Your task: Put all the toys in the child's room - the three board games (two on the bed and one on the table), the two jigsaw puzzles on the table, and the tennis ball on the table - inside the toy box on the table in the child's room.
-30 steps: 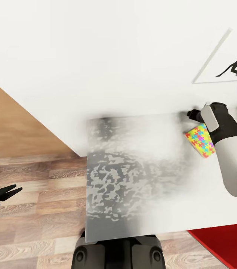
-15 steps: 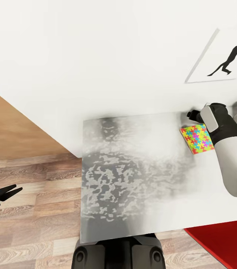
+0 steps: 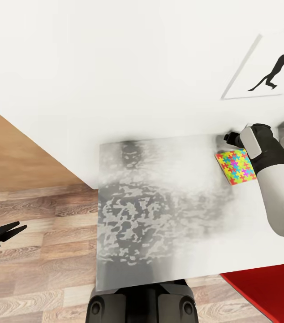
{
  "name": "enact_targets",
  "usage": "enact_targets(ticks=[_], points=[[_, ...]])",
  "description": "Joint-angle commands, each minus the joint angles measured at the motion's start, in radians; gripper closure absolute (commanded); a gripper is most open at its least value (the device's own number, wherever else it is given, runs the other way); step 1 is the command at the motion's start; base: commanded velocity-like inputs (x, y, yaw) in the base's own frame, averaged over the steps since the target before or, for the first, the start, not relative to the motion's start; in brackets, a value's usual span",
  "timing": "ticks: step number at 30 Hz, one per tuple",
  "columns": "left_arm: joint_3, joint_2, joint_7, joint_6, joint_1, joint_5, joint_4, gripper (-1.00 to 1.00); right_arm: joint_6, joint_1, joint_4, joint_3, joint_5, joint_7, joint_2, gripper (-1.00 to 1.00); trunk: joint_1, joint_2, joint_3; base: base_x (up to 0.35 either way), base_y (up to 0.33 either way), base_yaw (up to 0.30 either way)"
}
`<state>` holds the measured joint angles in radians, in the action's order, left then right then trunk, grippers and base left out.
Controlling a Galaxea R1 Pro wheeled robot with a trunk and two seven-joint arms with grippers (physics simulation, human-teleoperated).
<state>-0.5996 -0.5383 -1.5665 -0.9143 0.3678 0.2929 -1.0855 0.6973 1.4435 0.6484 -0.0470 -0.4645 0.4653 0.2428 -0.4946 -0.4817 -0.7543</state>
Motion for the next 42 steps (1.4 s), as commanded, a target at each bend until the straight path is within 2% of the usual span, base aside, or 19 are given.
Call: enact_targets(ticks=[1,42], points=[[0.000,0.000,-0.004,-0.011,0.000,-0.001,0.000,-1.00,0.000,0.000,-0.010,-0.004,-0.025,0.009,0.001,-1.00,-0.001,-0.001,-0.001,-0.004,-0.061,0.000],[0.000,0.000,-0.004,-0.011,0.000,-0.001,0.000,-1.00,0.002,-0.001,-0.010,-0.004,-0.024,0.011,0.003,-1.00,-0.001,-0.001,-0.001,-0.013,-0.022,0.000]])
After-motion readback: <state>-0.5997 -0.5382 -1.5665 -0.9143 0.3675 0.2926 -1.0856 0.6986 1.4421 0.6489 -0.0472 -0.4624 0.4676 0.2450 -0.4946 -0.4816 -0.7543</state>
